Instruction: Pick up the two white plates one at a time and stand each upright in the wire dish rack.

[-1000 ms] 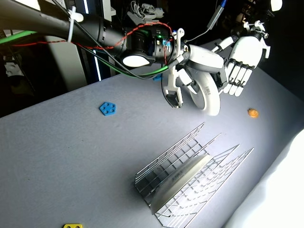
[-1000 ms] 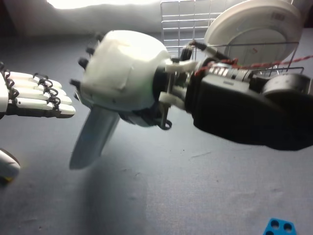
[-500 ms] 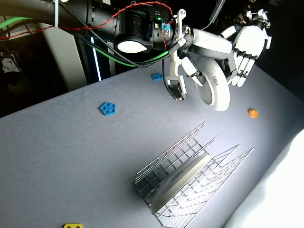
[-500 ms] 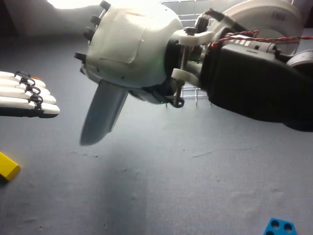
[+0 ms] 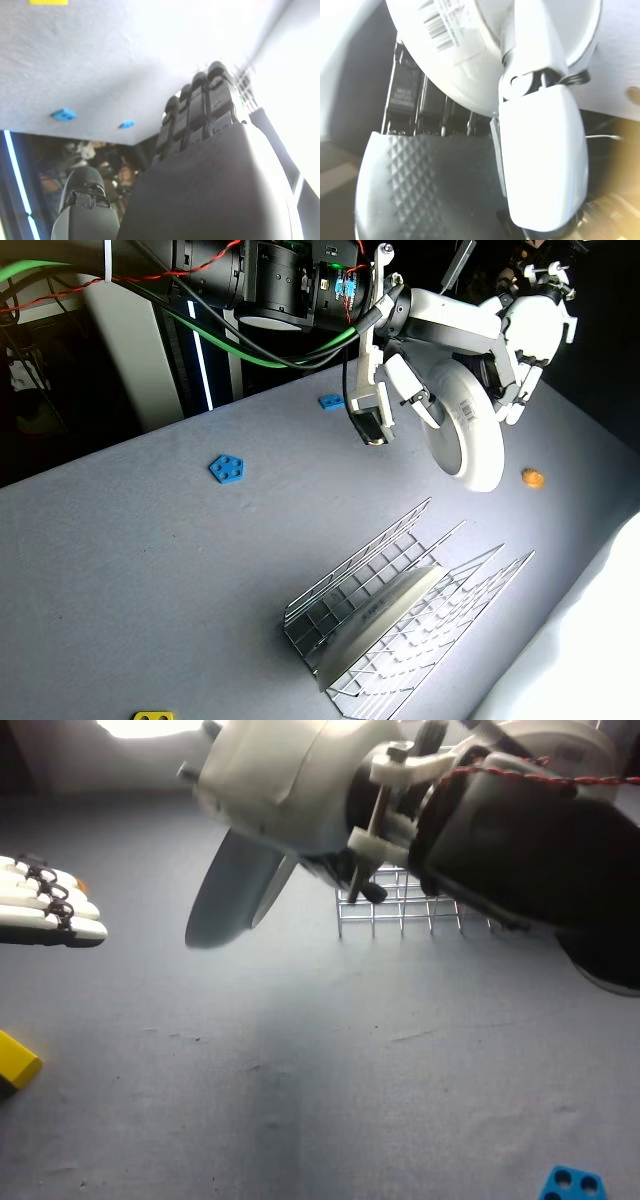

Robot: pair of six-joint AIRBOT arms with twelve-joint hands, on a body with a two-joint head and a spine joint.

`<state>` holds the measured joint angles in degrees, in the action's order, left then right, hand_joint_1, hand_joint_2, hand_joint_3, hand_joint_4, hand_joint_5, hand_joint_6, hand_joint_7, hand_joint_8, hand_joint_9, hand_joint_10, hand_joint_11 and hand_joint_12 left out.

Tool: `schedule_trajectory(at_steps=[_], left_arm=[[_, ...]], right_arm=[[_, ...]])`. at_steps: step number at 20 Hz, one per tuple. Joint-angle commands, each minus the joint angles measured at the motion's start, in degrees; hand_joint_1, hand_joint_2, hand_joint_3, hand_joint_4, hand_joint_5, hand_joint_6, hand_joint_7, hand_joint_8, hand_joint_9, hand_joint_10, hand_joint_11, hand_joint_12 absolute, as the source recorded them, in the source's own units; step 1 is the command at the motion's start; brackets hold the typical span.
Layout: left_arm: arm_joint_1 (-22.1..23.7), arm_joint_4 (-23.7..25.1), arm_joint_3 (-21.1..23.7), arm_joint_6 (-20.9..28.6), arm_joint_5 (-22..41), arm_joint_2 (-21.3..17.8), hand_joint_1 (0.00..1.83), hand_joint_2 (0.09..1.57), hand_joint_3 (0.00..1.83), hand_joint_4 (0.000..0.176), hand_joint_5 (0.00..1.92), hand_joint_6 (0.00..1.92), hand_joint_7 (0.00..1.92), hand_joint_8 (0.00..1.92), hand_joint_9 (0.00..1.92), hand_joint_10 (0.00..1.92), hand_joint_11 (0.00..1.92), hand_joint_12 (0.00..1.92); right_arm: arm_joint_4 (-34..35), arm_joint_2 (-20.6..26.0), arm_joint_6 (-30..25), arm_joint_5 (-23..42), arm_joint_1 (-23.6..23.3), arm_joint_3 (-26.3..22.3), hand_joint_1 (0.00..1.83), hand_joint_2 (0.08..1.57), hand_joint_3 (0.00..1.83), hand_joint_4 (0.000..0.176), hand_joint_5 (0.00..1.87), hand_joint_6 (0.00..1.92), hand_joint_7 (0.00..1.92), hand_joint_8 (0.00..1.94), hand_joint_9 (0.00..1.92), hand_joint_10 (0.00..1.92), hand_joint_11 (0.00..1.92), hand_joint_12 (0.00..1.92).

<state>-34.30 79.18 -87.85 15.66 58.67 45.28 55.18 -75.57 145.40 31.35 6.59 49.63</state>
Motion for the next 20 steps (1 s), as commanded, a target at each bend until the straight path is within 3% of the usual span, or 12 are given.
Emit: schedule_trajectory(at_steps=[1,3,7,14,20], left_arm=[[0.8,-3.9,-0.5,0.5,2.0,0.0,0.00,1.03,0.00,0.000,0.00,0.00,0.00,0.00,0.00,0.00,0.00,0.00],[0.9,-3.9,-0.9,0.7,2.0,0.3,0.00,1.04,0.00,0.000,0.00,0.00,0.00,0.00,0.00,0.00,0.00,0.00],[1.6,-3.9,-0.6,0.8,2.0,0.3,0.00,1.04,0.00,0.000,0.00,0.00,0.00,0.00,0.00,0.00,0.00,0.00],[3.2,-2.5,-0.7,0.8,2.1,0.8,0.00,1.04,0.00,0.000,0.00,0.00,0.00,0.00,0.00,0.00,0.00,0.00],[4.0,-1.6,-0.3,0.8,2.0,1.0,0.00,1.04,0.00,0.000,0.00,0.00,0.00,0.00,0.00,0.00,0.00,0.00]], right_arm=[[-1.8,0.2,1.4,7.0,-1.6,-0.8,1.38,1.09,0.00,0.000,1.01,0.95,1.05,0.78,0.93,1.13,0.78,1.13],[1.5,0.2,3.0,9.2,-2.2,-1.6,1.38,1.06,0.00,0.000,1.07,0.86,1.11,0.68,0.98,1.05,0.83,1.10],[6.5,0.1,5.0,13.9,-3.0,-3.2,1.38,1.08,0.00,0.000,1.03,0.93,1.07,0.76,0.94,1.08,0.79,1.09],[14.1,0.1,3.5,20.8,-4.1,-5.6,1.39,1.04,0.00,0.000,1.10,0.80,1.19,0.55,1.03,0.97,0.84,1.03],[14.9,0.1,0.5,25.6,-4.9,-6.5,1.39,1.05,0.00,0.000,1.08,0.84,1.16,0.61,1.00,1.00,0.82,1.06]])
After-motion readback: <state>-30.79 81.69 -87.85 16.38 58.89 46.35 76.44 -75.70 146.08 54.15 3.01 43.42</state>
